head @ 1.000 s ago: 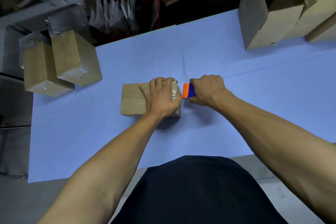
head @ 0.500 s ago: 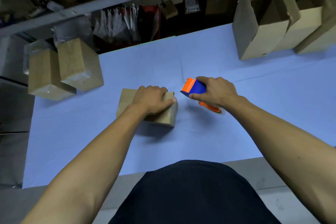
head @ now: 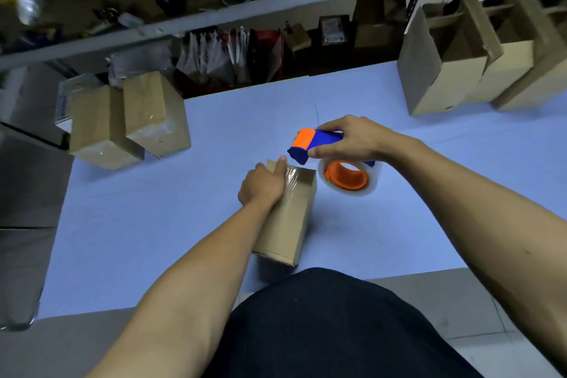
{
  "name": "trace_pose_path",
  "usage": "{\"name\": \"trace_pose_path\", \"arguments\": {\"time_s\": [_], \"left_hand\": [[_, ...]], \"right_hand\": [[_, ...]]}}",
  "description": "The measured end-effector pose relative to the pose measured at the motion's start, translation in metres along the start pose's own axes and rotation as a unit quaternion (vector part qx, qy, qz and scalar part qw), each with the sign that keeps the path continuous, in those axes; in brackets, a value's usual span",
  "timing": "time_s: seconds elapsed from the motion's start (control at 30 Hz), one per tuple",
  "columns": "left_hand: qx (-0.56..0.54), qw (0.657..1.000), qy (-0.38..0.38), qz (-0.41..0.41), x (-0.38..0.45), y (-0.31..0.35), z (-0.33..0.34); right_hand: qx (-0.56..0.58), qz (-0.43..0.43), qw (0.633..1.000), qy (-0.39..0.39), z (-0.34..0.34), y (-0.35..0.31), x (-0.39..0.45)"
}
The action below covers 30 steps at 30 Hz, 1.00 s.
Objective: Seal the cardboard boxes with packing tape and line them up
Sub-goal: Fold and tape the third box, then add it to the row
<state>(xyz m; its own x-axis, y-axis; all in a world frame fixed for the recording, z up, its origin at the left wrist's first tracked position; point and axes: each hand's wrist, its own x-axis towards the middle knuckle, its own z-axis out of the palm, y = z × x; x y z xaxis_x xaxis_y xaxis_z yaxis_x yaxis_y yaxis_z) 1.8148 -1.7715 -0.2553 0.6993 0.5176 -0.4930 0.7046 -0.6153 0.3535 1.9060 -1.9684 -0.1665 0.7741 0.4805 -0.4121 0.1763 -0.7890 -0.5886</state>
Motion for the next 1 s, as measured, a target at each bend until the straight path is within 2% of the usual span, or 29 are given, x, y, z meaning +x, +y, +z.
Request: {"name": "trace_pose_path", "arguments": {"time_s": [0.07,0.17,0.2,0.23,0.3,0.33,0.37,0.5,0.63,0.7,0.83,1.0], "left_hand": [[-0.039,0.999,0.0,0.035,0.001,0.0,-0.008],[-0.137,0.979,0.084,0.127,0.005,0.003,-0.031],[-0.186,0.972,0.073,0.124,0.008,0.006,-0.042],[-0.241,0.965,0.018,0.102,0.011,0.01,-0.053],[-0.322,0.931,-0.164,0.047,0.012,0.018,-0.073],[-0.338,0.912,-0.23,0.036,0.013,0.02,-0.08],[-0.353,0.897,-0.265,0.032,0.014,0.019,-0.084],[-0.445,0.845,-0.295,0.01,0.02,0.016,-0.087],[-0.484,0.802,-0.35,-0.011,0.023,0.014,-0.093],[-0.483,0.8,-0.355,-0.001,0.023,0.014,-0.094],[-0.45,0.827,-0.333,0.052,0.026,0.013,-0.094],[-0.405,0.871,-0.264,0.084,0.027,0.014,-0.089]], "right_hand": [[0.001,-0.017,1.0,0.009,0.005,-0.009,0.0],[0.015,-0.038,0.999,0.023,0.006,-0.018,0.001],[0.024,-0.046,0.998,0.03,0.006,-0.021,0.002],[0.034,-0.055,0.997,0.037,0.006,-0.023,0.002],[0.049,-0.068,0.995,0.048,0.007,-0.028,0.003],[0.053,-0.073,0.995,0.05,0.007,-0.029,0.003],[0.056,-0.078,0.994,0.05,0.008,-0.031,0.003],[0.071,-0.083,0.992,0.058,0.011,-0.033,0.002],[0.081,-0.075,0.992,0.069,0.014,-0.031,-0.002],[0.085,-0.074,0.991,0.072,0.016,-0.029,-0.004],[0.083,-0.067,0.991,0.084,0.019,-0.031,-0.007],[-0.023,-0.07,0.994,0.086,0.021,-0.039,-0.007]]}}
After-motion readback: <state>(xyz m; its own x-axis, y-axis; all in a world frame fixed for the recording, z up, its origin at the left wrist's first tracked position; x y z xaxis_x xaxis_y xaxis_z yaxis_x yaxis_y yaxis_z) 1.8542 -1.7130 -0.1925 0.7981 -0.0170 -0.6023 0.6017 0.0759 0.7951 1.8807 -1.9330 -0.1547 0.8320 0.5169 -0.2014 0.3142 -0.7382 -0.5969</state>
